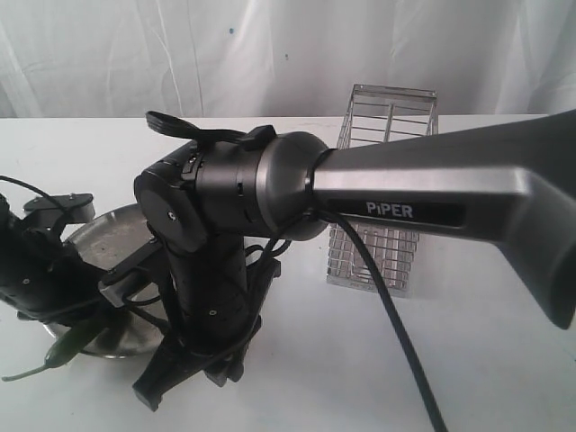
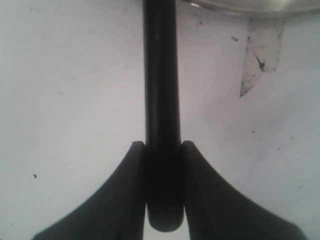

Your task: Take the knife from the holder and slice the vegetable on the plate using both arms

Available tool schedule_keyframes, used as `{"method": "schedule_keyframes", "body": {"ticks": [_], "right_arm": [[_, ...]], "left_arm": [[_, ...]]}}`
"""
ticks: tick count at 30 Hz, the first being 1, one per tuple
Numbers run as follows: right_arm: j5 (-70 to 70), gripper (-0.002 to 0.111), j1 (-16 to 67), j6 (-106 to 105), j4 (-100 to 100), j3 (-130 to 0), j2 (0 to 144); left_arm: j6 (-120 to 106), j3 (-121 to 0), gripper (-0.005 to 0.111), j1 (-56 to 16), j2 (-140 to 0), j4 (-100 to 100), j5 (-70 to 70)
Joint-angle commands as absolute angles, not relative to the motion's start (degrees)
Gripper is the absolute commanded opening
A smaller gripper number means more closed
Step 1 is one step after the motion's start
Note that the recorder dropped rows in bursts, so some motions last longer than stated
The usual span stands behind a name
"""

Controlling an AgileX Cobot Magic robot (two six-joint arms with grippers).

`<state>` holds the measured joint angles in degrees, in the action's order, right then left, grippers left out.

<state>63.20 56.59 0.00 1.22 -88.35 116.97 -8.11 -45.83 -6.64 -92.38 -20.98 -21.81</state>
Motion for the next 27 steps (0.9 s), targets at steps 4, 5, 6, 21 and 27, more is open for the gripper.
{"method": "schedule_keyframes", "body": {"ticks": [4,5,6,21,27], "right_arm": [[63.3,0.0,56.6,-0.4,0.5,-88.7,116.7],[63.3,0.0,56.6,-0.4,0.5,-88.7,116.7],[63.5,0.0,56.6,-0.4,0.5,-88.7,116.7],[64.2,0.0,56.6,-1.0,0.4,-88.7,116.7],[64.2,0.0,56.6,-1.2,0.4,-88.7,116.7]], "left_arm": [[-9.1,-45.4,0.064,-6.4,-88.2,-19.5,-24.0],[-9.1,-45.4,0.065,-6.4,-88.0,-19.5,-24.1],[-9.1,-45.4,0.066,-6.4,-87.8,-19.5,-24.2],[-8.8,-45.4,0.067,-6.4,-85.4,-18.9,-19.5],[-8.8,-45.4,0.067,-6.4,-87.2,-19.0,-17.5]]}}
